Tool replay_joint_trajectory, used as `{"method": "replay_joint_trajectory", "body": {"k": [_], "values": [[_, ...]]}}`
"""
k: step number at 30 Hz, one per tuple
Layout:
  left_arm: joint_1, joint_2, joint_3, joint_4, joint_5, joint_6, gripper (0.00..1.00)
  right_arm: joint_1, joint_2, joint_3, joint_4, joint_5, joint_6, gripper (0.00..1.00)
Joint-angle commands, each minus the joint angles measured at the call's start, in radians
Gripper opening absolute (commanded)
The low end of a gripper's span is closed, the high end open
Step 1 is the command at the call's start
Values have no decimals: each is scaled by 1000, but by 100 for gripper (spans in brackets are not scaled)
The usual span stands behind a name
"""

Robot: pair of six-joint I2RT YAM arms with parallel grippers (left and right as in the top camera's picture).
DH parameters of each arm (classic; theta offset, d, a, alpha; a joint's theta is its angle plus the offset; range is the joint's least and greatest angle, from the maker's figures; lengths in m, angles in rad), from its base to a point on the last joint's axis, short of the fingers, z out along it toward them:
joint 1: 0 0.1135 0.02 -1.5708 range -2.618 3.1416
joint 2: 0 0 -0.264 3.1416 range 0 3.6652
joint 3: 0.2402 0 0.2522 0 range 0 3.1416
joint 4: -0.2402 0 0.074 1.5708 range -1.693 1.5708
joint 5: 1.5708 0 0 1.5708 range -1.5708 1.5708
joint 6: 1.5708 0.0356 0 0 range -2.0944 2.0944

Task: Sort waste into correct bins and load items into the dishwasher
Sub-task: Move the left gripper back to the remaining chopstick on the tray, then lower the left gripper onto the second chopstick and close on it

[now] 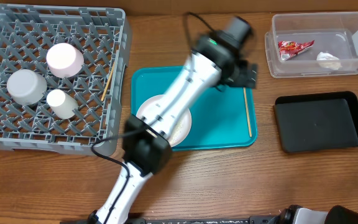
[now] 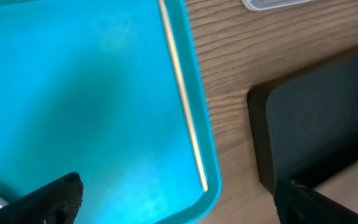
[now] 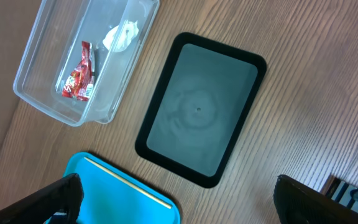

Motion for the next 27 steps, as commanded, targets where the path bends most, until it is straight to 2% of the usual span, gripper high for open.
{"method": "replay_joint_trajectory", "body": {"k": [1, 5, 9, 17, 27], "values": [[-84, -14, -5, 29, -282, -77, 83, -3, -12, -3, 2, 14, 2, 100], [-156, 16, -5, 28, -411, -201, 63, -3, -12, -3, 2, 14, 2, 100], [-177, 65, -5, 23, -457, -291, 58, -3, -12, -3, 2, 14, 2, 100], [-171, 193, -5, 39, -447, -453, 59, -3, -12, -3, 2, 14, 2, 100], [-171, 248, -5, 132, -397, -460, 56, -3, -12, -3, 2, 14, 2, 100]]}}
